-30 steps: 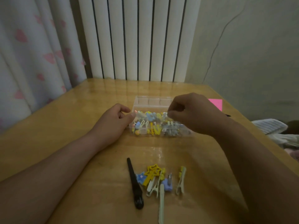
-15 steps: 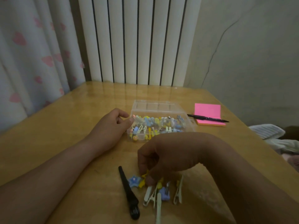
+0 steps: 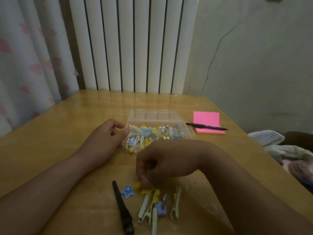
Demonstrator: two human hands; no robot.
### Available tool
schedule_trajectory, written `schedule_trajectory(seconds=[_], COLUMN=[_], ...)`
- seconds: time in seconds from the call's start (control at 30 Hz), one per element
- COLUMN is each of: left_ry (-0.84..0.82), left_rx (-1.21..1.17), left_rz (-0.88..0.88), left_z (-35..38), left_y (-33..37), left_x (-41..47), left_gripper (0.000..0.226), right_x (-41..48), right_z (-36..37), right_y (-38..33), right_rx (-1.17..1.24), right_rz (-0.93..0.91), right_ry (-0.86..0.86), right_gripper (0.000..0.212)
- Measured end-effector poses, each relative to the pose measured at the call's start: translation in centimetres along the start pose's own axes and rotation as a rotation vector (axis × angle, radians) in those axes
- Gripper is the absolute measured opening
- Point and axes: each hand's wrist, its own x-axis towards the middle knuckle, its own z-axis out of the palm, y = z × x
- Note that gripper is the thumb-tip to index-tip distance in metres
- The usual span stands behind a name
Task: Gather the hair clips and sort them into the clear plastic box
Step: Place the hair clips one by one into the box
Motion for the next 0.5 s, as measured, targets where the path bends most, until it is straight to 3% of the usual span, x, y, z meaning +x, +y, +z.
schedule_trajectory(seconds=[0.07, 0.13, 0.2, 0.27, 0.37, 0.5], left_ry=[-0.005, 0.002, 0.009, 0.009, 0.007, 0.005], left_rx=[0.006, -0.001, -0.001, 0.004, 0.002, 0.005], left_rz=[-0.007, -0.011, -0.011, -0.005, 0.0, 0.007], left_z=[-0.1, -0.1, 0.0, 0.1, 0.1, 0.0], left_y=[-0.1, -0.3, -0.4, -0.3, -0.4, -0.5], left_x=[0.0, 0.0, 0.1, 0.1, 0.1, 0.1], left_gripper=[0.027, 0.029, 0.029, 0.028, 0.028, 0.029], right_x=[-0.4, -0.9, -1.4, -1.9, -2.1, -1.7], right_z=[-0.6, -1.6, -2.5, -3.0, -2.9, -2.4], right_y=[0.4, 1.3, 2.8, 4.5, 6.3, 6.7], right_rx=[0.054, 0.18, 0.281, 0.179, 0.113, 0.085], right_rz=[-0.036, -0.019, 0.067, 0.232, 0.404, 0.491], right_ry=[0.191, 0.497, 0.794, 0.971, 0.993, 0.932], right_gripper=[0.006, 0.004, 0.005, 0.003, 0.007, 0.009])
